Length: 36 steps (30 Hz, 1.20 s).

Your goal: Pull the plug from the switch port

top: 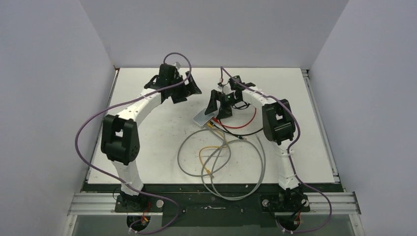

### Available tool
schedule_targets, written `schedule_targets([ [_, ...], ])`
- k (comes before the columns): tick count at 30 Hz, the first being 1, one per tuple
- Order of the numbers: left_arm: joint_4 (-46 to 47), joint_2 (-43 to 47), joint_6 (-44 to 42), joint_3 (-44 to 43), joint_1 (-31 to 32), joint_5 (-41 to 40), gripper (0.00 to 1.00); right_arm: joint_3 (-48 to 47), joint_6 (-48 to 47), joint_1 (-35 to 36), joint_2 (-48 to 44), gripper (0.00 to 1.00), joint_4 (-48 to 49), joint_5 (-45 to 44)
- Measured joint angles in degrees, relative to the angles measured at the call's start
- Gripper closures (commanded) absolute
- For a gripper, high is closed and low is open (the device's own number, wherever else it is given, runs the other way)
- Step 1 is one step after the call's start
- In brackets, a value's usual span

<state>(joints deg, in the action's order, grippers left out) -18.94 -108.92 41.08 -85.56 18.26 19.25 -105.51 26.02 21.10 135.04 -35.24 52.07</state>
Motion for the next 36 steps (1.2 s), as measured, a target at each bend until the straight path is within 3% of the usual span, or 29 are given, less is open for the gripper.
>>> schedule_targets([
  [3, -5.9, 4.3, -4.1, -3.4, -0.2, -8.1, 0.04, 0.6, -1.2, 0.3, -2.1, 0.00, -0.6, -5.2],
  [6, -10.2, 9.1, -6.7, -5.3, -0.8, -16.8, 0.04, 3.6, -2.4, 0.3, -5.9, 0.10, -0.4, -11.5],
  [12, -15.7, 16.0, -8.5, -7.4, -5.9, -27.6, 0.04, 10.2, -3.8, 0.0, -15.9, 0.10, 2.3, -22.0],
  [19, -15.7, 21.5, -7.1, -3.7, -17.9, -25.1, 0.04, 13.4, -4.9, -0.1, -26.1, 0.10, 8.0, -30.3],
  [23, -15.5, 22.4, -7.2, -1.9, -20.7, -20.9, 0.04, 13.9, -5.1, -0.1, -29.0, 0.10, 10.0, -34.3],
  [29, -16.0, 21.9, -10.2, -1.2, -16.9, -17.4, 0.04, 22.9, -5.2, -0.9, -33.8, 0.10, 15.2, -39.4],
  [36, -20.6, 14.9, -17.8, -6.4, -2.6, -21.1, 0.04, 29.2, 0.2, -8.3, -35.9, 0.10, 18.5, -33.7],
])
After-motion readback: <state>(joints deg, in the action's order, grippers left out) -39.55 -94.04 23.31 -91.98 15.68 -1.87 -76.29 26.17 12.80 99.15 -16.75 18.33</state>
